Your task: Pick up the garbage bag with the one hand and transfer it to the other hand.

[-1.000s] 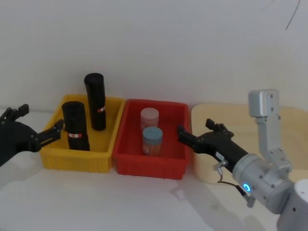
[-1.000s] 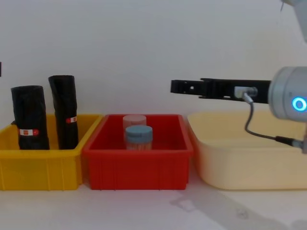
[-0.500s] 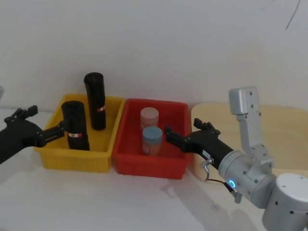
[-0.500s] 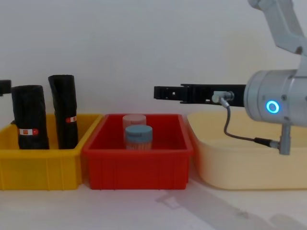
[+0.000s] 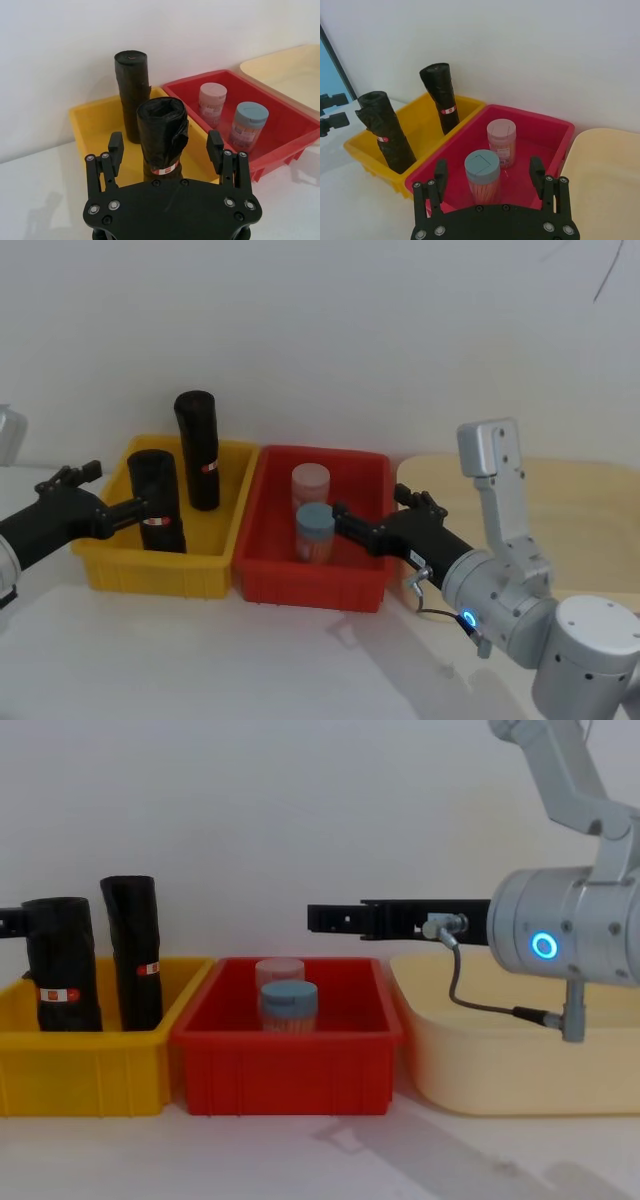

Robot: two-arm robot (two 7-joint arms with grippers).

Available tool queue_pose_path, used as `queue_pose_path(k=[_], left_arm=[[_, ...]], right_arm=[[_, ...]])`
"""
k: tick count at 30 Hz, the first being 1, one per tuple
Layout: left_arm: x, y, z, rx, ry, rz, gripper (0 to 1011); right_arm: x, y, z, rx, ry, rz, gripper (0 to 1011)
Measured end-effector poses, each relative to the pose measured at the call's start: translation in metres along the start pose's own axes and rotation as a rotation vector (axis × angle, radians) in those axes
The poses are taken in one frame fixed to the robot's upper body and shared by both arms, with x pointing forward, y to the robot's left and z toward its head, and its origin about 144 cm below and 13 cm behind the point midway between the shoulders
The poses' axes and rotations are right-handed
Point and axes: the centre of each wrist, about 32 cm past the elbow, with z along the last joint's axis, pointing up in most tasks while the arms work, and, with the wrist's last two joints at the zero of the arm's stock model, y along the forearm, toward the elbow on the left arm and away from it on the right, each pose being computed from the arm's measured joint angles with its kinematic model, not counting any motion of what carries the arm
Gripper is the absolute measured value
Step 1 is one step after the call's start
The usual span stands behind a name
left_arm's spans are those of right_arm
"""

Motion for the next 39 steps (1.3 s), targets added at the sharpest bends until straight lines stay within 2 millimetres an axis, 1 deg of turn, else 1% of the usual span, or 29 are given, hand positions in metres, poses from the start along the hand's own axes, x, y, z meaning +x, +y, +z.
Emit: queue_pose_path(k=[6, 20, 39], left_arm=[[0.008, -0.012, -0.001, -0.005, 0.021, -0.040, 1001], [0.019, -0.030, -0.004, 0.001, 0.049, -0.080, 1001], [0.026, -0.045, -0.004, -0.003, 0.059, -0.110, 1000]], right_arm=[[-0.001, 0.002, 0.001, 0.001, -0.005, -0.004, 1000], [-0.002, 0.004, 0.003, 0.001, 0.002, -0.010, 1000], [-0.001, 0.006, 0.006, 0.010, 0.009, -0.017, 999]])
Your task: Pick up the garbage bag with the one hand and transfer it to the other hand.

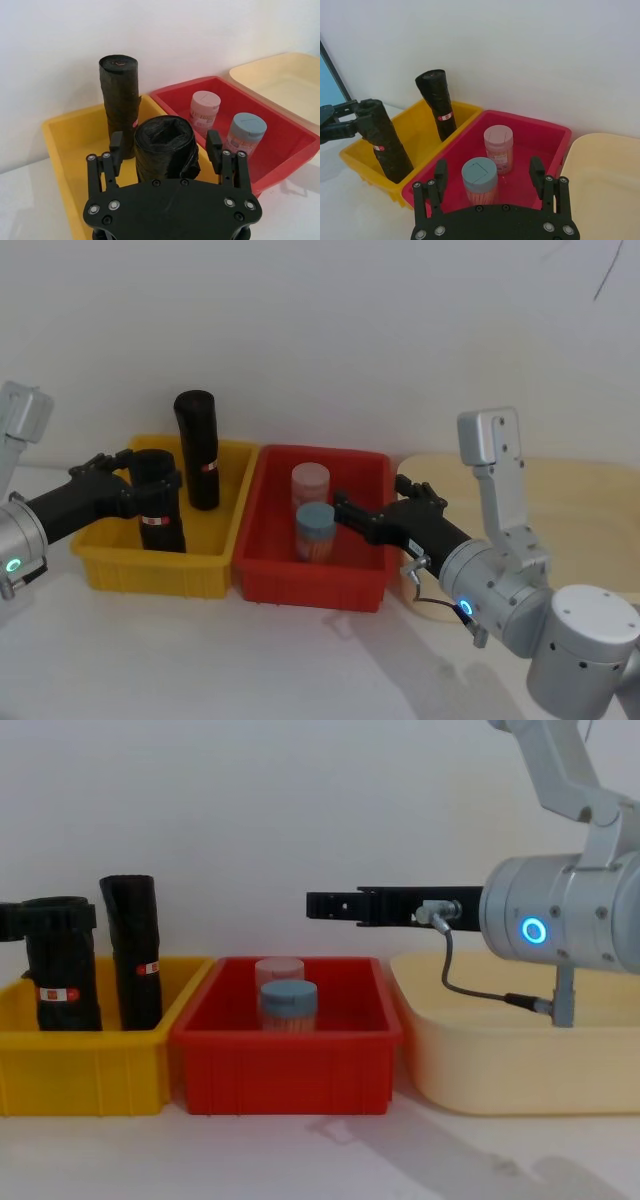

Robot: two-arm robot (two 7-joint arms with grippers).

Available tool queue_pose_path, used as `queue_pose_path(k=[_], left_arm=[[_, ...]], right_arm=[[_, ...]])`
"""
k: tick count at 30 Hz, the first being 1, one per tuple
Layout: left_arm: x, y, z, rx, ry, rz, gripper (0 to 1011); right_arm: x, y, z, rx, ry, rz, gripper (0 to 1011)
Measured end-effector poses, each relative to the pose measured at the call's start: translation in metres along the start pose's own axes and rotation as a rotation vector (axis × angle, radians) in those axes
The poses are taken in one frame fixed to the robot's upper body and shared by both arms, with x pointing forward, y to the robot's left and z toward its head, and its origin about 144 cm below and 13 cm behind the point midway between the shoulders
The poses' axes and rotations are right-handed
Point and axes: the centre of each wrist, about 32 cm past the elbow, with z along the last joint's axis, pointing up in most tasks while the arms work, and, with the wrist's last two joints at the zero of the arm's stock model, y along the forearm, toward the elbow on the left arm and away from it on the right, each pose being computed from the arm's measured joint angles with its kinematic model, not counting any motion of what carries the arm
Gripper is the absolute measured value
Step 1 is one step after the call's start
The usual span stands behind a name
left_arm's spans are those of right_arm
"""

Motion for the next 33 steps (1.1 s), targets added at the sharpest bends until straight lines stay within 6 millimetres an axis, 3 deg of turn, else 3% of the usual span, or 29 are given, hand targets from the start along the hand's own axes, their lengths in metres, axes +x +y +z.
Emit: queue_pose_path(k=[19, 33], left_arm=[[0.002, -0.003, 0.000, -0.003, 0.002, -0.008, 515], [0.003, -0.004, 0.000, -0.003, 0.002, -0.009, 415]], right_arm=[[-0.007, 0.012, 0.004, -0.031, -0.017, 0.020, 1000], [-0.017, 0.039, 0.002, -0.095, -0.053, 0.053, 1000]])
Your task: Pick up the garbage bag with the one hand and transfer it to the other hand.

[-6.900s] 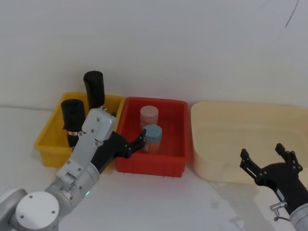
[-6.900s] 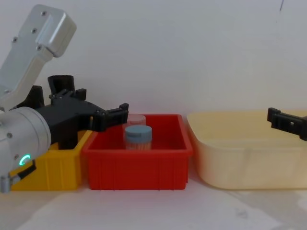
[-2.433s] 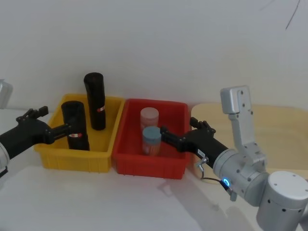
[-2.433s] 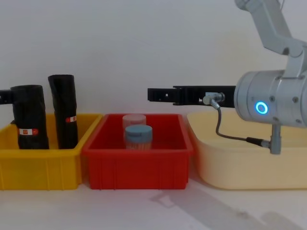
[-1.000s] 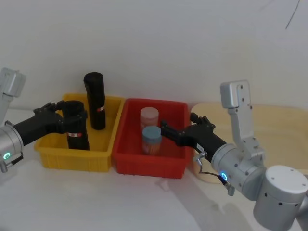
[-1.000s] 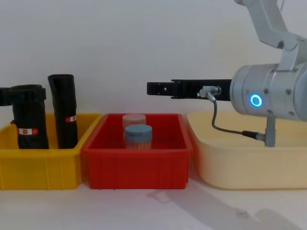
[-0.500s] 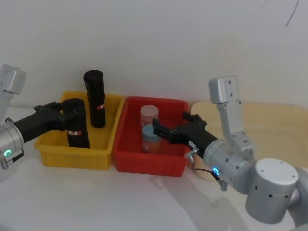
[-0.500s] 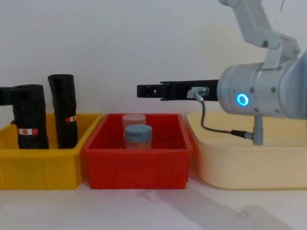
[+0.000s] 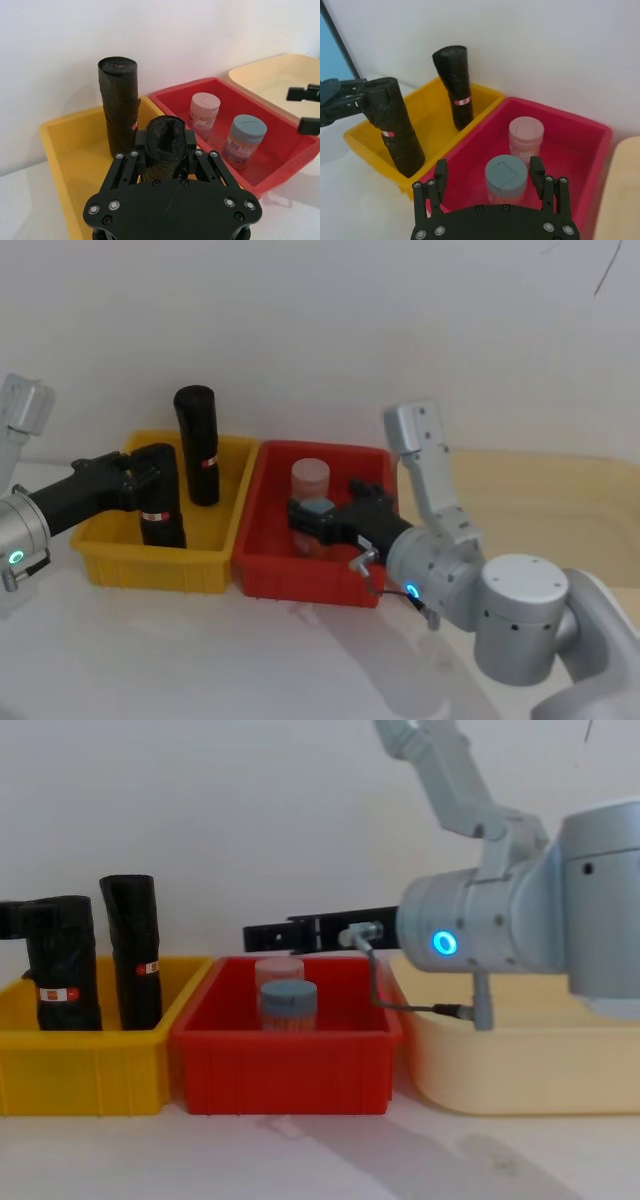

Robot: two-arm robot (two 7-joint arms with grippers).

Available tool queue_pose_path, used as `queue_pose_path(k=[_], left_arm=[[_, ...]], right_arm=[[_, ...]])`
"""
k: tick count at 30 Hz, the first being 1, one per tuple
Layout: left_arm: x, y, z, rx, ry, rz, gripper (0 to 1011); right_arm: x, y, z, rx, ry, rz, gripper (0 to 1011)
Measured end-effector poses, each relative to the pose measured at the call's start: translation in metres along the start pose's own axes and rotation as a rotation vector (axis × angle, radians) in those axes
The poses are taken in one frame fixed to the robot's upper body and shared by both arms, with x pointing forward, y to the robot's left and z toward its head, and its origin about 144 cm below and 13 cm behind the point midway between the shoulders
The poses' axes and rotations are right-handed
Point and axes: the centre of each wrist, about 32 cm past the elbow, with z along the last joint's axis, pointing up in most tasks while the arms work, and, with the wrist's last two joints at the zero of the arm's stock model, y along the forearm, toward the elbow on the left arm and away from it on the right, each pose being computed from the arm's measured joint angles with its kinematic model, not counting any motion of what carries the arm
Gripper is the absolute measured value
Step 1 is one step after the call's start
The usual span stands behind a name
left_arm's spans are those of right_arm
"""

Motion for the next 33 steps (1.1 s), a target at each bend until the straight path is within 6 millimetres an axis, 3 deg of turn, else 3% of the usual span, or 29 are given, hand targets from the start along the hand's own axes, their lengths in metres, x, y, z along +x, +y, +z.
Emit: queue_pose_path(k=[19, 33], left_arm=[[0.000, 0.000, 0.000, 0.000, 0.000, 0.000, 331], [0.000, 0.000, 0.000, 0.000, 0.000, 0.000, 331]], right_arm=[[-0.002, 0.035, -0.002, -0.040, -0.067, 0.008, 1000], [0.009, 0.046, -0.006, -0.053, -0.096, -0.023, 999]])
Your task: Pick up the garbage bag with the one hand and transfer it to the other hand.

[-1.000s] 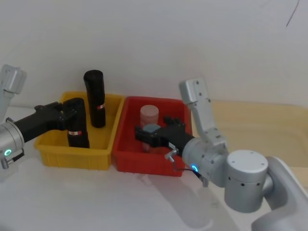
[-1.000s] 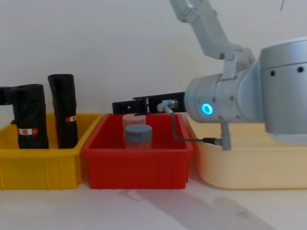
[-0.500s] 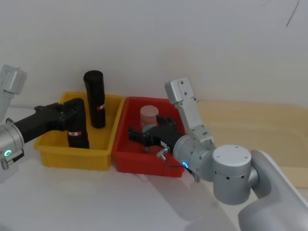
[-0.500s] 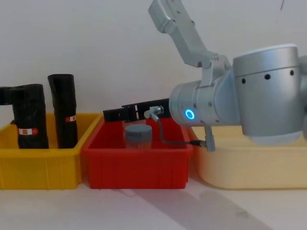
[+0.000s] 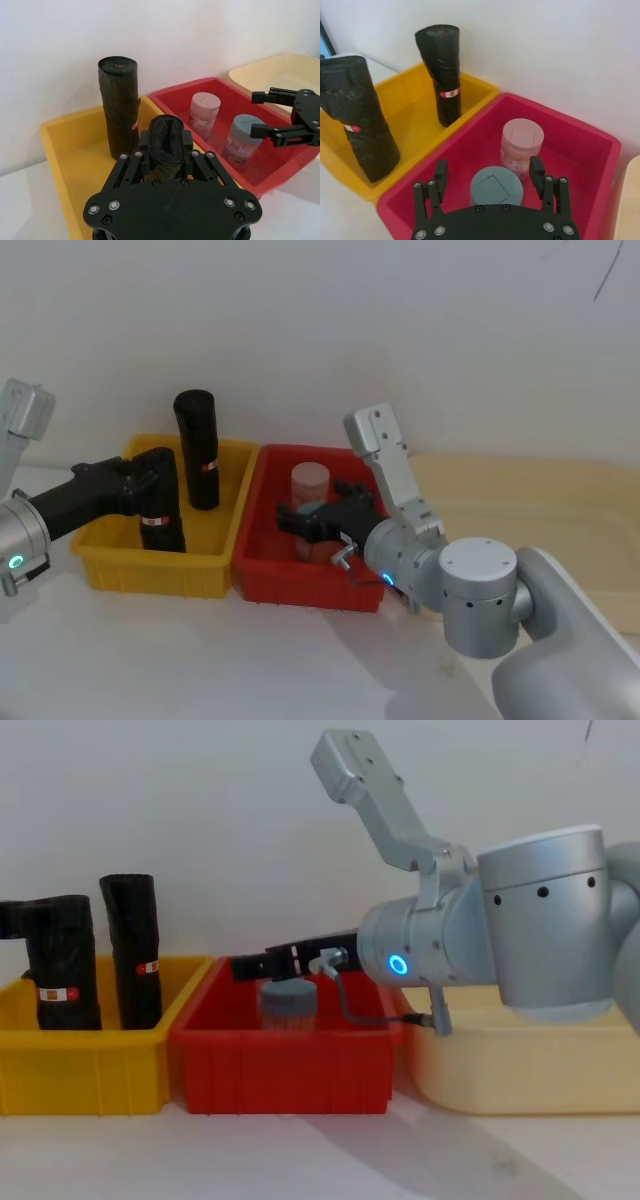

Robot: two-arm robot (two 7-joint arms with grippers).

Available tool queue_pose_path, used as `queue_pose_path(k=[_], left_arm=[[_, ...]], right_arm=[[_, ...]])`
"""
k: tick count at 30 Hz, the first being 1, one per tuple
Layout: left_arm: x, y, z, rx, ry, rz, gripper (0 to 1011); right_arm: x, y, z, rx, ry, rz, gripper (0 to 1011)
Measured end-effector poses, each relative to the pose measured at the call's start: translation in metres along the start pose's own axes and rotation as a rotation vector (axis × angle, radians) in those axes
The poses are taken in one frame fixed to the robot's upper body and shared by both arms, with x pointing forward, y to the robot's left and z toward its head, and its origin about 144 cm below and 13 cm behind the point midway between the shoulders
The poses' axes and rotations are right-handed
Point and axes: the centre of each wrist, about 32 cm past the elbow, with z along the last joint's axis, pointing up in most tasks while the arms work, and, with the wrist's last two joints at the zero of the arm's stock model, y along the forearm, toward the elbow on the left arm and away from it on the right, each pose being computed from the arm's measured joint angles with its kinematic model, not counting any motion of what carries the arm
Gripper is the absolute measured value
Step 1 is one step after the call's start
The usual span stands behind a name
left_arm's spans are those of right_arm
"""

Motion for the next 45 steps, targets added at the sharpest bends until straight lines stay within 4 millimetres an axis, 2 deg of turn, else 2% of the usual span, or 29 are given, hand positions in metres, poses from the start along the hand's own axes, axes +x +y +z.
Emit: queue_pose_path(k=[38, 41, 45], left_arm=[[0.000, 0.000, 0.000, 0.000, 0.000, 0.000, 331], [0.000, 0.000, 0.000, 0.000, 0.000, 0.000, 331], [0.000, 0.000, 0.000, 0.000, 0.000, 0.000, 331]], right_arm=[[0.016, 0.008, -0.013, -0.086, 0.016, 0.002, 1000], [0.016, 0.008, -0.013, -0.087, 0.019, 0.003, 973], [0.017, 0.008, -0.013, -0.089, 0.024, 0.006, 886]])
